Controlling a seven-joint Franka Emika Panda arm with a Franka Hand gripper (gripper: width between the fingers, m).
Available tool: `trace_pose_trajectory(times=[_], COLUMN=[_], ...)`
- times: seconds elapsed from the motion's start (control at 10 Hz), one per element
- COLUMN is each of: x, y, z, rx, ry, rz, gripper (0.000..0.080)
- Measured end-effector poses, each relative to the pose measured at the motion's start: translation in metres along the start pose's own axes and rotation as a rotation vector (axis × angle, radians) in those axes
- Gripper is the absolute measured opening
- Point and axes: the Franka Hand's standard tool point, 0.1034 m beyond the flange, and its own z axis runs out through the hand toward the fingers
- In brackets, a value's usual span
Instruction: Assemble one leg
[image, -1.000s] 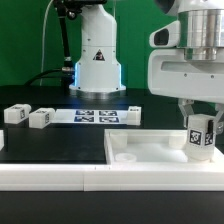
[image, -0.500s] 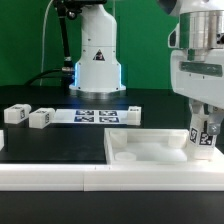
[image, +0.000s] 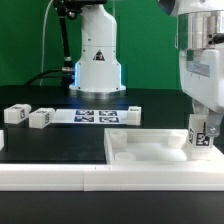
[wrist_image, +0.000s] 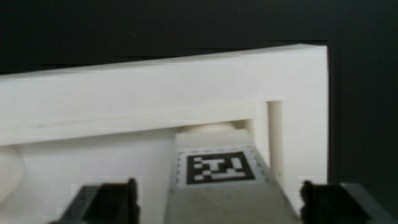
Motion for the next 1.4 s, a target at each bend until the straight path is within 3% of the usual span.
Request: trace_pose_trajectory(times=[0.1, 0.2, 1.0, 1.4], x=[-0.0004, -0.0013, -0.0011, 0.0055], y=[0.0000, 0.0004, 0.0004, 0.0007], z=[0.0000, 0.0002, 0.0002, 0.0000], rx=[-0.001, -0.001, -0.008, -0.035], ry=[0.000, -0.001, 0.010, 0.019], rz=[-0.030, -0.098, -0.958, -1.287], gripper=[0.0620, 0.0641, 0.0649, 0.0649])
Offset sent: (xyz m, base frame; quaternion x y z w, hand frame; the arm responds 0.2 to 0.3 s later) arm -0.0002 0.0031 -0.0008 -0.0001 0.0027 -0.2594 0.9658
